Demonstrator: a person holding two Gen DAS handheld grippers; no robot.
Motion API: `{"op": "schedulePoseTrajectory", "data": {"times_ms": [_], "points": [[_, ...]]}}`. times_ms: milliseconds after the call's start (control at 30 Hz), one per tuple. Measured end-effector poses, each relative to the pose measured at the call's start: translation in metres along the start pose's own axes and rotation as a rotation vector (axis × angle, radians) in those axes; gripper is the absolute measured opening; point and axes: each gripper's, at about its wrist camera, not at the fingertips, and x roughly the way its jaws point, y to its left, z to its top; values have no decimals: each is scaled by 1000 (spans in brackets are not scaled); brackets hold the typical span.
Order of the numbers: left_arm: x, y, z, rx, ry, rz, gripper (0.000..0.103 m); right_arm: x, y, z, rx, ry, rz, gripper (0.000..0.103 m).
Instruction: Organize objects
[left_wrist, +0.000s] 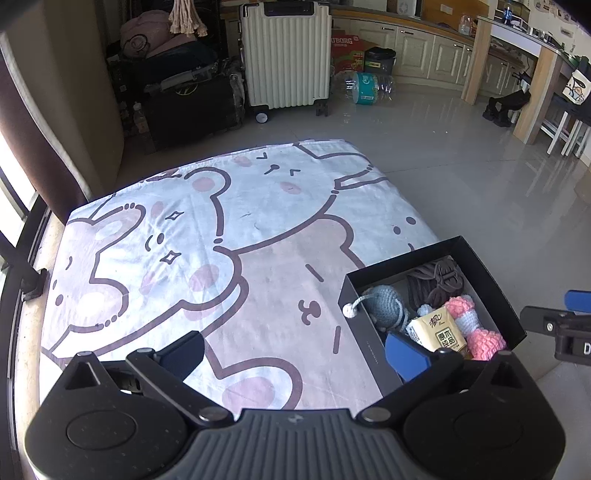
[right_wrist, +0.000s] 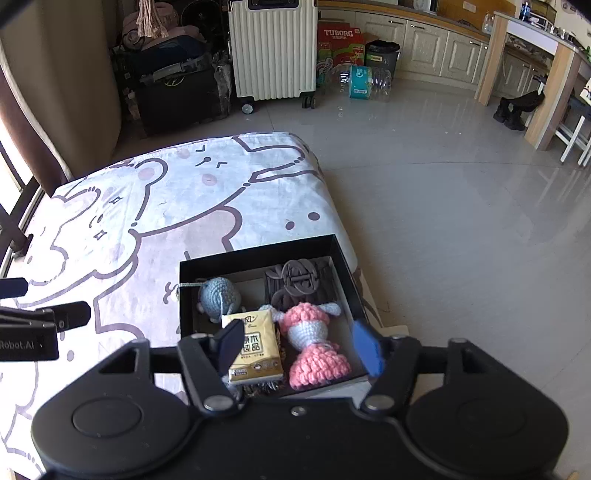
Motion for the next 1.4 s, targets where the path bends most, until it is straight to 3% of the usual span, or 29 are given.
{"op": "schedulePoseTrajectory", "data": {"times_ms": [267,400,1400], "points": [[8,4,-4,5,34,-11,103,-3,-8,-11,31,21,-66,96],[12,5,-6,10,50,-7,103,0,-11,-16,40,38,-72,101],[19,5,-11,10,76,-8,103,6,-7,-23,53,41,-90,103]]}}
